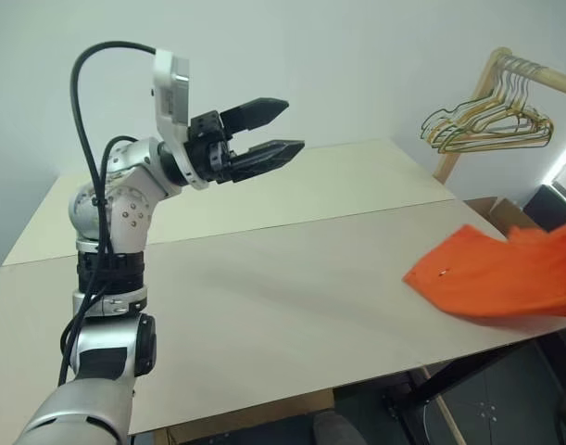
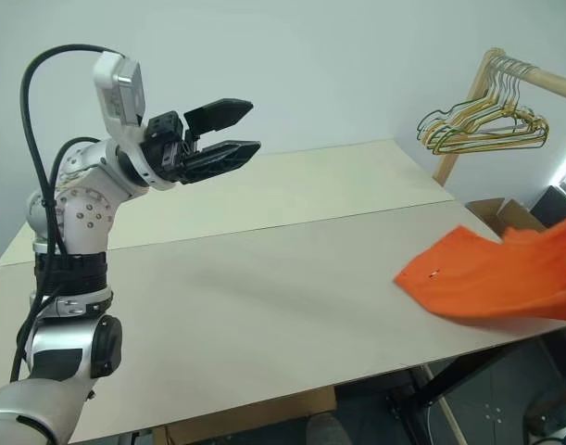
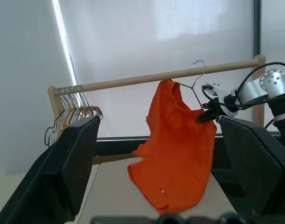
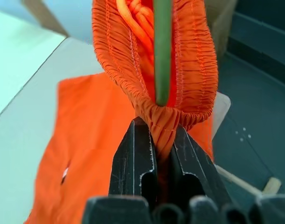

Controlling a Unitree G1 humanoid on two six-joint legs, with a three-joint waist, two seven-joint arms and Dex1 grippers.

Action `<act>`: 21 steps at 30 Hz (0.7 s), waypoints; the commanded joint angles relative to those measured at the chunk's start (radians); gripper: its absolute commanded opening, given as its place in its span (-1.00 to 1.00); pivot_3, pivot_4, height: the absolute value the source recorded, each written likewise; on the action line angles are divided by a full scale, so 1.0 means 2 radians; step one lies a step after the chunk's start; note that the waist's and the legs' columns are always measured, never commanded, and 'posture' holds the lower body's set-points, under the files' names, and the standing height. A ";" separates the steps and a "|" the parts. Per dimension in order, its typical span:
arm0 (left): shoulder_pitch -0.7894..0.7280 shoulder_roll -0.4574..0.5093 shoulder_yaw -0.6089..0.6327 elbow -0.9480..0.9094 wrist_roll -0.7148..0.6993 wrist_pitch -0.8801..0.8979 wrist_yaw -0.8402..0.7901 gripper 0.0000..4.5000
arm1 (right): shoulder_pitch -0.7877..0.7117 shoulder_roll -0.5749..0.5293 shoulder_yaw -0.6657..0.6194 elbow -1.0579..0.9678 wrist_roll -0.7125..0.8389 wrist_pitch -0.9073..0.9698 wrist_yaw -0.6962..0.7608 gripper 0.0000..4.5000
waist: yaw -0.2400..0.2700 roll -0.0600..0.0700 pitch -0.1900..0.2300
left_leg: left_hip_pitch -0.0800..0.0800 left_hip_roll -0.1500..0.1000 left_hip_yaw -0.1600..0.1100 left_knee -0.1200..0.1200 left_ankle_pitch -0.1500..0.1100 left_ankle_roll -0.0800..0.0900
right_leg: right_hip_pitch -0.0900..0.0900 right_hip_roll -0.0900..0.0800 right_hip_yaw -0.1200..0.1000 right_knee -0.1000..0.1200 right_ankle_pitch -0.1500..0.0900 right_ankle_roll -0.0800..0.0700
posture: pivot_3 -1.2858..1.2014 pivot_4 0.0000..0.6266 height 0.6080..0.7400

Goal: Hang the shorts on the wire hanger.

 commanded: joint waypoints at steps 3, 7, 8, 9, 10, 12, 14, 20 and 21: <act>-0.001 0.011 0.007 -0.019 -0.014 0.004 0.009 0.96 | -0.080 -0.035 -0.028 0.061 -0.047 0.004 -0.041 -0.98 | 0.001 0.000 0.000 | 0.000 -0.001 0.000 0.000 0.000 0.000 | 0.000 0.000 0.002 0.000 -0.001 0.001 | -0.20 -1.00 1.00; -0.001 0.014 0.010 -0.024 -0.020 0.009 0.016 0.96 | -0.126 -0.049 -0.044 0.111 -0.109 -0.003 -0.042 -0.98 | 0.003 0.000 0.000 | 0.000 -0.002 0.000 0.000 0.000 0.000 | 0.000 -0.001 0.002 -0.001 -0.001 0.001 | -0.19 -1.00 1.00; -0.001 0.014 0.011 -0.026 -0.022 0.010 0.017 0.96 | -0.132 -0.052 -0.044 0.119 -0.123 -0.005 -0.038 -0.98 | 0.004 0.000 0.000 | 0.000 -0.002 0.000 -0.001 0.000 0.000 | 0.000 -0.001 0.002 -0.001 -0.001 0.001 | -0.19 -1.00 1.00; 0.000 0.014 0.011 -0.027 -0.023 0.011 0.019 0.96 | -0.137 -0.053 -0.044 0.124 -0.136 -0.006 -0.034 -0.98 | 0.005 0.000 0.000 | 0.000 -0.002 0.000 -0.001 0.000 0.000 | 0.000 -0.001 0.002 -0.001 -0.001 0.001 | -0.19 -1.00 1.00; 0.002 0.015 0.012 -0.031 -0.029 0.014 0.020 0.96 | -0.140 -0.059 -0.046 0.144 -0.147 -0.023 -0.031 -0.98 | 0.005 0.000 0.000 | 0.000 -0.002 0.000 -0.001 0.000 0.000 | 0.000 -0.001 0.002 -0.001 -0.001 0.002 | -0.18 -1.00 1.00; 0.004 0.015 0.019 -0.037 -0.045 0.026 0.027 0.96 | -0.145 -0.072 -0.048 0.183 -0.166 -0.055 -0.021 -0.98 | 0.005 0.000 0.000 | 0.000 -0.002 0.000 -0.001 0.000 0.000 | 0.000 -0.001 0.002 -0.001 -0.001 0.002 | -0.17 -1.00 1.00; 0.003 0.015 0.025 -0.044 -0.062 0.041 0.035 0.96 | -0.150 -0.086 -0.043 0.218 -0.179 -0.082 -0.008 -0.98 | 0.005 0.000 0.000 | 0.000 -0.002 0.000 -0.001 0.000 0.000 | 0.000 -0.001 0.003 -0.001 -0.001 0.002 | -0.17 -1.00 1.00; 0.012 0.025 0.020 -0.080 -0.102 0.078 0.035 0.96 | -0.159 -0.125 -0.016 0.318 -0.204 -0.162 0.025 -0.98 | 0.006 0.000 0.000 | 0.000 -0.002 0.001 -0.002 0.000 0.000 | 0.001 -0.001 0.003 -0.002 -0.001 0.002 | -0.14 -1.00 1.00; 0.011 0.025 0.019 -0.083 -0.107 0.083 0.035 0.96 | -0.161 -0.131 -0.012 0.335 -0.207 -0.177 0.029 -0.98 | 0.006 0.000 0.001 | 0.000 -0.002 0.001 -0.002 0.000 0.000 | 0.001 -0.001 0.003 -0.003 -0.001 0.002 | -0.14 -1.00 1.00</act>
